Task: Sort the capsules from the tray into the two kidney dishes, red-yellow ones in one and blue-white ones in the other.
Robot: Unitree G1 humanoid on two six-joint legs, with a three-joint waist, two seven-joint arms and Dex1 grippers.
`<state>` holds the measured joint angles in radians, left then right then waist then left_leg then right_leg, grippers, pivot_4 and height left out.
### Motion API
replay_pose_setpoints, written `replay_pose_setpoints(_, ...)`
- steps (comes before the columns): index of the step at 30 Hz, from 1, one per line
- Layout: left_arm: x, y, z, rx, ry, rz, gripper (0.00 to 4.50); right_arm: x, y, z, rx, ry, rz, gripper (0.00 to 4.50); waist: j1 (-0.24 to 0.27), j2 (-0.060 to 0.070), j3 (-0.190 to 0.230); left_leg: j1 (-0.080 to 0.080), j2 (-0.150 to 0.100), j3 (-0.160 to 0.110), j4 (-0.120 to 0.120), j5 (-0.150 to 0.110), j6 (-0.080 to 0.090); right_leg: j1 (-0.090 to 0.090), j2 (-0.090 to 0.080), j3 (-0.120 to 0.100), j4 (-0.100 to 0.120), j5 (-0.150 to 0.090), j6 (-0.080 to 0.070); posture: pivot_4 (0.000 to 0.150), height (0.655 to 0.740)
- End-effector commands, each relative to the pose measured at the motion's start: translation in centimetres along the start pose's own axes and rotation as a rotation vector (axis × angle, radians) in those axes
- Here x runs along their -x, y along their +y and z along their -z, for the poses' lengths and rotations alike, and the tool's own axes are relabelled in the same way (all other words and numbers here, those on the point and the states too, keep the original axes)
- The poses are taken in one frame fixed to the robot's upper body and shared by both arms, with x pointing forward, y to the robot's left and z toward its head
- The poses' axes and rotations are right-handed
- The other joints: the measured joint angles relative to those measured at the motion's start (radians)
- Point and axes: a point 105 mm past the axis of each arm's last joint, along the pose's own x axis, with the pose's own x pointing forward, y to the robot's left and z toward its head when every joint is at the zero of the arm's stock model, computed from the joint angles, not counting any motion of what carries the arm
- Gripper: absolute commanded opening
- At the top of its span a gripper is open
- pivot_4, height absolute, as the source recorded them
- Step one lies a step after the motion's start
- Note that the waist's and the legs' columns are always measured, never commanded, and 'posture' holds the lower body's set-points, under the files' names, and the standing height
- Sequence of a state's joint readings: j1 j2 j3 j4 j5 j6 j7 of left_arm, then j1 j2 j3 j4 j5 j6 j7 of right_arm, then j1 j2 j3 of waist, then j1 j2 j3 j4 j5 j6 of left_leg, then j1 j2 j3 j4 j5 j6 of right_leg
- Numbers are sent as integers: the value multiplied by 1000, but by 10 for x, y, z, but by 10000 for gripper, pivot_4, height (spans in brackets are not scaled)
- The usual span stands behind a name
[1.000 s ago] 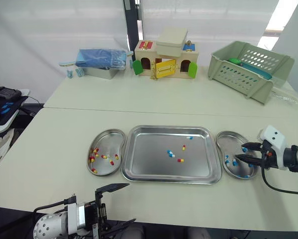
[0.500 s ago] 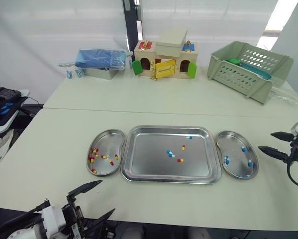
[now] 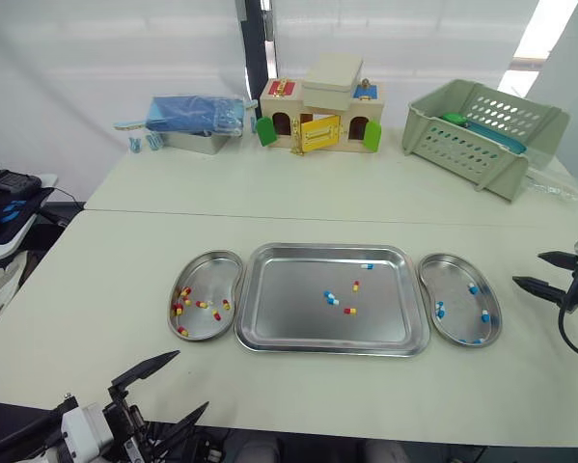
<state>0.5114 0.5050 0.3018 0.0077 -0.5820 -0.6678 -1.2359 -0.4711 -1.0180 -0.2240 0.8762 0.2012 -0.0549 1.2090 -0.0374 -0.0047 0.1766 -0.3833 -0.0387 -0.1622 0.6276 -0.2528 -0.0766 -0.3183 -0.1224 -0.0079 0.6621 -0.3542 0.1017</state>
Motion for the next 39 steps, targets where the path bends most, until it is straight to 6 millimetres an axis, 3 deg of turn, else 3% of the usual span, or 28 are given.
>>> replay_pose_setpoints(1, -2, 0, -5, -25, -17, -1, 45000, 9, -5, -17, 44, -44, -2, 44728, 0, 0, 0, 0, 0, 0, 0, 0, 0, 0, 0, 0, 0, 0, 0, 1500, 7400)
replay_pose_setpoints(4, -7, -1, -5, -21, -35, 18, 45000, 5, 4, -39, 84, -99, -75, 44728, -1, 1, 0, 0, 0, 0, 0, 0, 0, 0, 0, 0, 0, 0, 0, 1500, 7400)
replay_pose_setpoints(9, -19, -6, -6, -4, -72, 84, 45000, -12, 52, -91, 221, -163, -284, 44728, -6, 5, -1, 0, 0, 0, 0, 0, 0, 0, 0, 0, 0, 0, 0, 1500, 7400)
replay_pose_setpoints(14, -34, -7, -11, 3, -119, 129, 45000, -34, 129, -130, 305, -174, -517, 44728, -1, 5, -1, 0, 0, -1, 0, 0, 0, 0, 0, 0, 0, 0, 0, 1500, 7400)
replay_pose_setpoints(19, -42, -8, -13, 9, -140, 160, 45000, -61, 194, -151, 338, -169, -647, 44728, -1, 4, -1, 0, 0, -1, 0, 0, 0, 0, 0, -1, 0, 0, 0, 1500, 7400)
replay_pose_setpoints(23, -45, -9, -13, 5, -145, 170, 45000, -87, 227, -151, 351, -100, -654, 44728, 4, 4, -1, -1, 0, -2, 0, 0, 0, -1, 0, -1, 0, 0, 0, 1500, 7400)
replay_pose_setpoints(28, -42, -14, -15, 15, -147, 171, 45000, -108, 247, -144, 367, -34, -614, 44728, 4, 4, -1, -1, 0, -3, 0, 0, 0, -1, 0, -1, 0, 0, 0, 1500, 7400)
replay_pose_setpoints(31, -41, -17, -15, 18, -144, 172, 45000, -116, 252, -139, 374, 3, -582, 38680, 4, 4, -1, -1, 0, -3, 0, 0, 0, -2, 0, -1, 0, 0, 0, 1500, 7400)
replay_pose_setpoints(34, -42, -17, -15, 17, -145, 171, 45000, -120, 254, -135, 380, 39, -560, 28029, 4, 4, -1, -1, 0, -3, 0, 0, 0, -2, 0, -1, 1, 0, 0, 1500, 7400)
replay_pose_setpoints(39, -43, -20, -16, 20, -148, 168, 45000, -128, 255, -128, 376, 94, -519, 28029, 4, 4, -1, -1, 0, -3, 0, 0, 0, -2, 0, -1, 1, 0, 0, 1500, 7400)
